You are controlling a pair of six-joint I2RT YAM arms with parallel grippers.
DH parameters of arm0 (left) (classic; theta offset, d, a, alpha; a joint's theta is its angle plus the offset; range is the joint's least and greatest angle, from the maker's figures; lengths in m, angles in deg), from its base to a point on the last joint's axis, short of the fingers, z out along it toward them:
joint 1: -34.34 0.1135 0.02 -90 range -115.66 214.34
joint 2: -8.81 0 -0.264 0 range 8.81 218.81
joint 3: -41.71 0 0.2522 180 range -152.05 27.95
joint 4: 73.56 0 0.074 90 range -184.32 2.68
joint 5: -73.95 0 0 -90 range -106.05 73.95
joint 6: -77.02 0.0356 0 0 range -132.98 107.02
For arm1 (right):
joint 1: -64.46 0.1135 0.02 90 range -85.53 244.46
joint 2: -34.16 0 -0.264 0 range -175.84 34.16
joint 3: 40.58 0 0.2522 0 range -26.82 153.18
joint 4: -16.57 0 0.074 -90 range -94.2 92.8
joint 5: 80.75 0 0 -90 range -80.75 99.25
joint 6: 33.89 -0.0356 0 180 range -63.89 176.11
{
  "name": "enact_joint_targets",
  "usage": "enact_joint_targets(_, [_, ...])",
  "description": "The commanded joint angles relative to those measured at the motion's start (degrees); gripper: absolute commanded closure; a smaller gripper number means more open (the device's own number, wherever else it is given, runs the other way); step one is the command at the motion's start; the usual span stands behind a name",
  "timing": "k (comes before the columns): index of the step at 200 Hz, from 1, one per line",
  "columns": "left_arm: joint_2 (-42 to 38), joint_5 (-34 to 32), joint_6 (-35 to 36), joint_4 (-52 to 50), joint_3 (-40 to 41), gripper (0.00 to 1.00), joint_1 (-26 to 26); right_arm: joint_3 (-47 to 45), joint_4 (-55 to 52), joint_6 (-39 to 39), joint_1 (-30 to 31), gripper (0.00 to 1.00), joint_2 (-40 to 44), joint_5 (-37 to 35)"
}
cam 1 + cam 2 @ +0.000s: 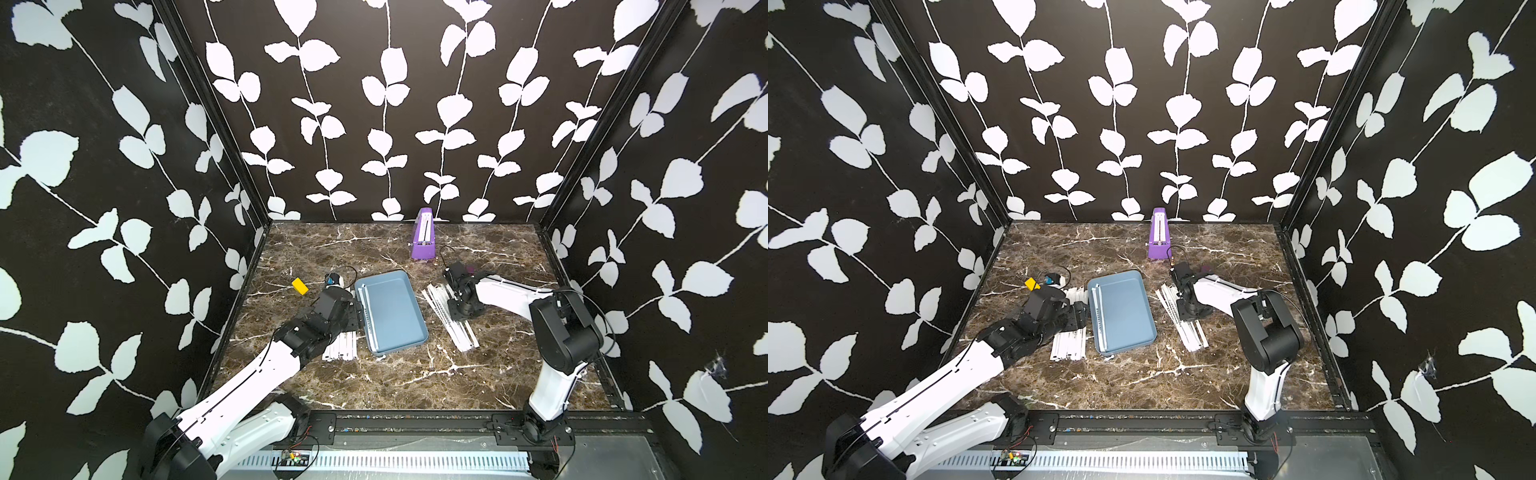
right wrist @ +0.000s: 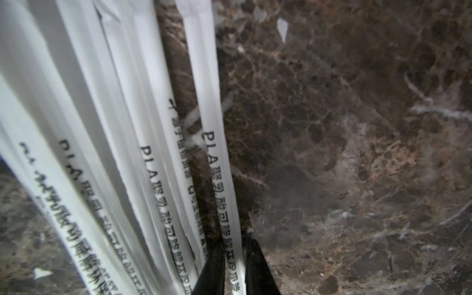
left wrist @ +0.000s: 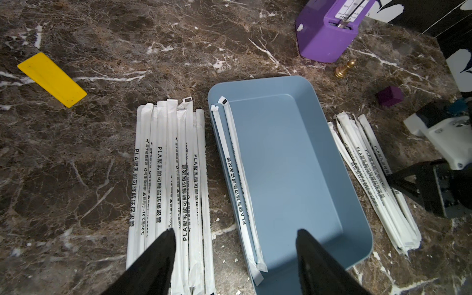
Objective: Put the straws into the storage box
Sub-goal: Pick up the straw from the center of the board, then place the straw in the storage box.
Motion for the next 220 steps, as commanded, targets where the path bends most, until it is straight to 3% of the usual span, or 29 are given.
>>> enact_joint_targets(1, [-0.7,0.3,-0.5,1.3,1.1,0.24,-0.3,-2.0,0.3,0.6,-0.2,0.85,-0.8,-0.1])
enact_joint_targets(49, [-0.7,-4.3,-1.1,-3.0,0.8,0.26,-0.1,1.3,-6.0,2.1,1.7,0.89,6.4,-2.5])
enact_joint_targets(78, [-0.4,-3.6,-1.5,-4.0,0.5,0.27,0.7,6.9,-10.6,1.0,6.3,0.91,8.9,-3.0])
enact_joint_targets(105, [0.0,0.4,-2.1,-6.9,0.5,0.32,5.0,13.1,-8.6,-7.2,13.5,0.92,8.7,5.2])
enact_joint_targets(128, [-1.3,4.9,-1.0,-7.4,2.0,0.37,10.1,17.5,0.7,-16.4,20.4,0.91,3.8,10.8])
enact_joint_targets(151, [-1.7,6.3,0.0,-7.7,2.3,0.38,10.9,21.6,7.5,-23.1,22.1,0.92,-3.4,12.8])
enact_joint_targets(220, [-0.8,9.9,-1.1,-2.4,6.4,0.39,11.3,29.8,5.8,-25.0,23.7,0.94,-18.3,16.8])
